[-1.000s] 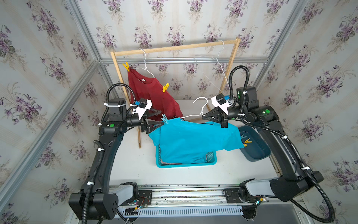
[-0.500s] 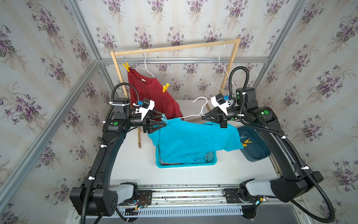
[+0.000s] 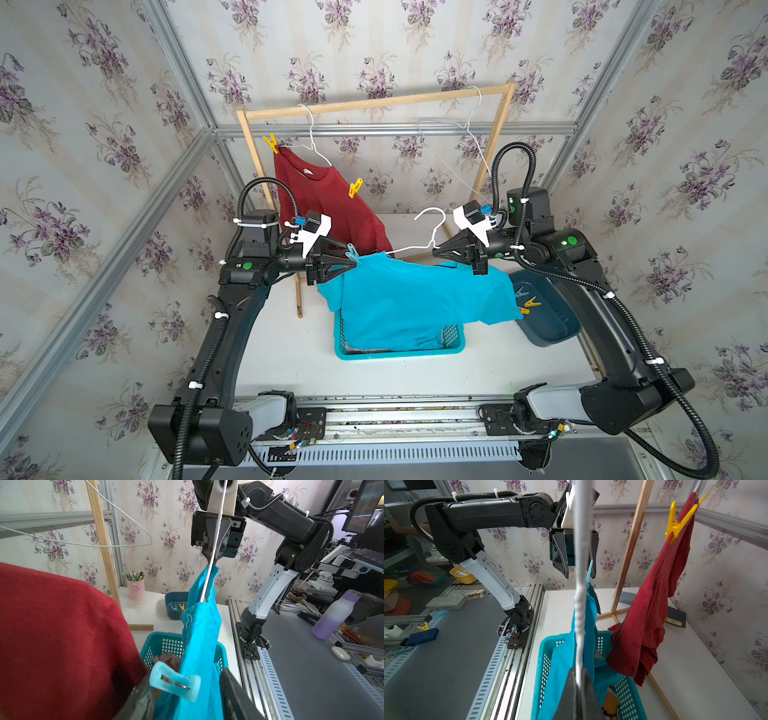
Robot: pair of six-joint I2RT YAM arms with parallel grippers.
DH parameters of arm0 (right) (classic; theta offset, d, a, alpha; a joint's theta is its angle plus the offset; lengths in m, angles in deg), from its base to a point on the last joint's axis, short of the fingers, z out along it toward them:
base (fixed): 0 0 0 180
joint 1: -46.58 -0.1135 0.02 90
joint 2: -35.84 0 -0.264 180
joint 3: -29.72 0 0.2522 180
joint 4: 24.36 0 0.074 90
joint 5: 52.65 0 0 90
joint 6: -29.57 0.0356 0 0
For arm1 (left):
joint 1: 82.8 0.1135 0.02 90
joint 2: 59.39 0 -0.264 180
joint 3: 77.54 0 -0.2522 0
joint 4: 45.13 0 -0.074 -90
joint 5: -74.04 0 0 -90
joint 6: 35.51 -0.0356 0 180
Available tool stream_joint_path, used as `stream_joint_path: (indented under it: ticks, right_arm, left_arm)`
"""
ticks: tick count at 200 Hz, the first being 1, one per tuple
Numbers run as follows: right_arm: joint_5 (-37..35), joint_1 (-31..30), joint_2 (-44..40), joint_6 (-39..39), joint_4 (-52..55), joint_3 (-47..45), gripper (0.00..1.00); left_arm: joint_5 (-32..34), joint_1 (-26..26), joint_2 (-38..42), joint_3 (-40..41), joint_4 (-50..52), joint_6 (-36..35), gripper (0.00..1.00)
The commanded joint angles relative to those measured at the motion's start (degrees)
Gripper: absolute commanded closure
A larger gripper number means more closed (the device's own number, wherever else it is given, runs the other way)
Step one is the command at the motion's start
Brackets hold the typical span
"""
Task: Remove the clothespins securing t-shirts to the hanger
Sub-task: Remove the clothespin from the hanger.
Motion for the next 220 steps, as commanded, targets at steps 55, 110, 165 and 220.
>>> stream_joint_path:
  ticks: [55, 110, 165, 220]
  right_arm:
    - [4.73, -0.01, 0.31, -0.05, -1.20, 0.40, 1.00]
    - [4.72, 0.03, 0.96, 0.04, -0.83, 0.42, 1.00]
    - [4.65, -0.01, 0.67, 0.19, -1.24, 0.59, 1.00]
    - [4.12, 0.00, 0.71, 0.21, -1.01, 0.37, 1.00]
  left_arm:
    - [-2.16, -0.05, -0.43, -0.63, -0.35, -1.04, 0.39]
    - [-4.43, -0.08, -0.63, -1.12, -0.37, -0.86, 0.44]
    - [-5.06, -0.07, -0.70, -0.41, -0.30, -0.90, 0.64]
    - [-4.63, -0.13, -0.55, -0.89, -0.37, -0.38, 0.84]
